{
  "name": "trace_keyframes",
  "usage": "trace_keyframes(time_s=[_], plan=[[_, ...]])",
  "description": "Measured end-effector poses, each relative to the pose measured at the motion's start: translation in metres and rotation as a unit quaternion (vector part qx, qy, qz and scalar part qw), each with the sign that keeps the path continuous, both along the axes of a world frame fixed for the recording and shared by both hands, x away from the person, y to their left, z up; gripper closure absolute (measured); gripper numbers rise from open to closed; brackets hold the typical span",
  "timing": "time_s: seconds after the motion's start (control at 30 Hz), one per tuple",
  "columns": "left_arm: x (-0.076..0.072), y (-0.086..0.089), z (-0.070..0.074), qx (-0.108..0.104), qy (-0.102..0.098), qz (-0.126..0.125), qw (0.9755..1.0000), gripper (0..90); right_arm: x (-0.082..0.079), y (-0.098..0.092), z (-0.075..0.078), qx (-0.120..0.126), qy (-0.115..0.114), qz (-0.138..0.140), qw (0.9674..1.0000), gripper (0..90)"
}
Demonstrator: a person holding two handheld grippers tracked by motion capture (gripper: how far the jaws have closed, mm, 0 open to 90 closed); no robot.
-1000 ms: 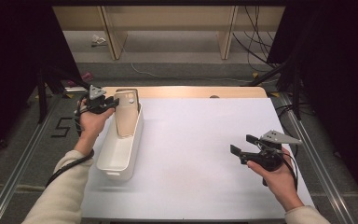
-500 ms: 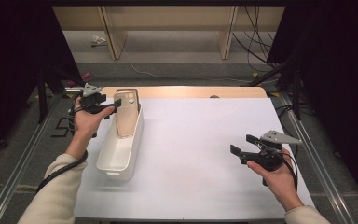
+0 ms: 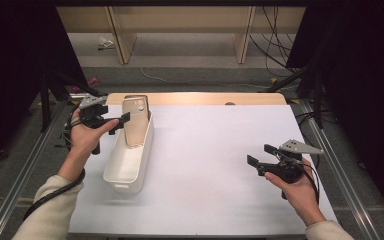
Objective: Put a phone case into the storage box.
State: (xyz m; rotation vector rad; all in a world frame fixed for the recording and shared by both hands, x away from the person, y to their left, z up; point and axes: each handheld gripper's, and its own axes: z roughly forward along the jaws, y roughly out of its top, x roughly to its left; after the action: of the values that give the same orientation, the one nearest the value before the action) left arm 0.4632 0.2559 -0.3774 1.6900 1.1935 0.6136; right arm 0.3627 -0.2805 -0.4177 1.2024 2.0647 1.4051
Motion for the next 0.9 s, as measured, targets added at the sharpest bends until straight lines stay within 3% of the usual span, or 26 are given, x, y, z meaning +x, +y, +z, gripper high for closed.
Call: trace_keyframes(time_s=[0.17,0.57,0.9], plan=[[-0.008,0.001,0.0,-0.003,0.001,-0.01,0.9999,3.8,0.0,0.0,0.0,0.0,0.0,0.0,1.0,18.4],[-0.032,-0.007,-0.002,0.012,-0.013,-0.03,0.9994,4.2,0.001,0.0,0.0,0.001,0.0,0.0,1.0,18.4],[-0.057,-0.023,-0.008,0.004,-0.029,-0.058,0.9979,5.4,0.001,0.0,0.0,0.002,0.003,0.003,1.0,18.3]])
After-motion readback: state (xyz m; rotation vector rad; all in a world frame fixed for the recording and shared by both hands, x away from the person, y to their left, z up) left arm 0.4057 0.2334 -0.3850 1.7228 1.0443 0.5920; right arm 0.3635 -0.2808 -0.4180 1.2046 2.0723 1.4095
